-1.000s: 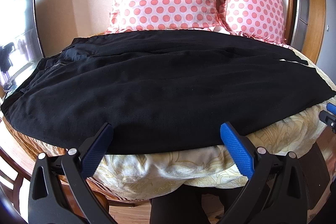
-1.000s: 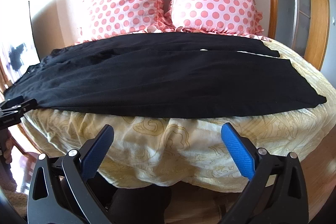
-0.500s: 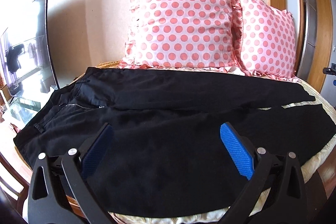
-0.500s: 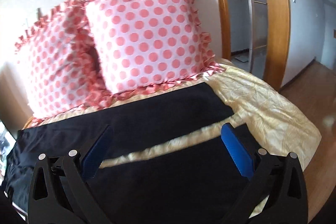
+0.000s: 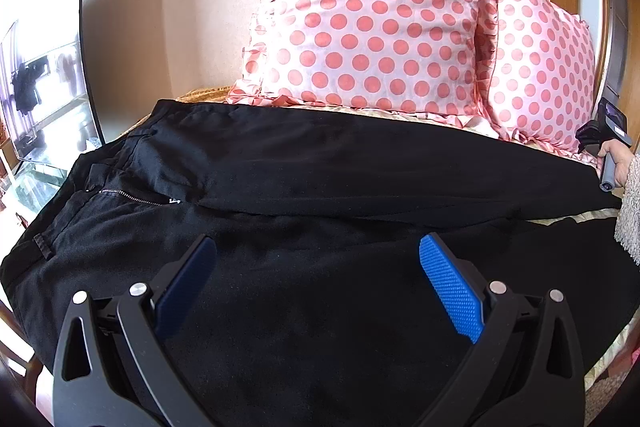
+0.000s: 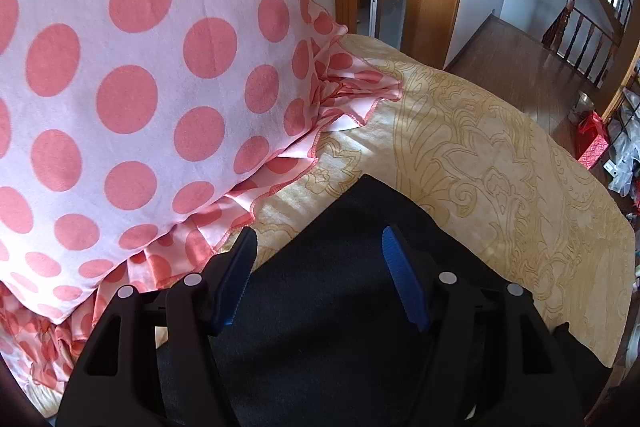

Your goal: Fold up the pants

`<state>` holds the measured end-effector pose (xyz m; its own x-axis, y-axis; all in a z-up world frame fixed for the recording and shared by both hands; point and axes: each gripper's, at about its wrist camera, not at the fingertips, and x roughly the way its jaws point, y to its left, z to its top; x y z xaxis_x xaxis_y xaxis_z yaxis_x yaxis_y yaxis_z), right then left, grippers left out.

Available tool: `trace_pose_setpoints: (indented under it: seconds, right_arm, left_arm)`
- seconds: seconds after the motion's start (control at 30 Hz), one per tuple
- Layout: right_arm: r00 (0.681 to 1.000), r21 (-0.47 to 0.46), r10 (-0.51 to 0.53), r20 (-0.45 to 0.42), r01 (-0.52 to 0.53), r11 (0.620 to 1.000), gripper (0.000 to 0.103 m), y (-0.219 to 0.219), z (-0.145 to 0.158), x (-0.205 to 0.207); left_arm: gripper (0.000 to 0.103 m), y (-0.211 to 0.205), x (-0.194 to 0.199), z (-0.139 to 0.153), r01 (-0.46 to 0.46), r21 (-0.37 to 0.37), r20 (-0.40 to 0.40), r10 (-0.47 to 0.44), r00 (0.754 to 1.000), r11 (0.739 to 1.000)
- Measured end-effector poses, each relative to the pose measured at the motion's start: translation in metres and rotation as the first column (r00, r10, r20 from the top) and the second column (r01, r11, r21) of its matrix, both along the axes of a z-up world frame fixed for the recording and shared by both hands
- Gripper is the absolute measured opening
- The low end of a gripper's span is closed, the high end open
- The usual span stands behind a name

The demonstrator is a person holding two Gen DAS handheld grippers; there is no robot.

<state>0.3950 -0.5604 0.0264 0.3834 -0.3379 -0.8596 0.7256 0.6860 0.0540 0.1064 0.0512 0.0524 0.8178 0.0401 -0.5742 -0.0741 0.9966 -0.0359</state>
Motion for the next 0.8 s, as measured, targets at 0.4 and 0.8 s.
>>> trace_pose_setpoints:
  seconds: [0.4, 0.8]
  right_arm:
    - [1.000, 0.036, 0.010, 0.001, -0.010, 0.999, 0.010, -0.007, -0.021, -0.003]
    - [0.867, 0.179, 0.063, 0.494, -0.173, 0.969, 0.004, -0.022, 0.047, -0.183]
  left_arm:
    - [0.101, 0.008, 0.005, -0.005, -0.007, -0.022, -0.022, 0.007, 1.000, 1.000]
    - [0.101, 0.032, -0.024, 0.018, -0.044, -0.048, 0.024, 0.046, 0.999, 0.998]
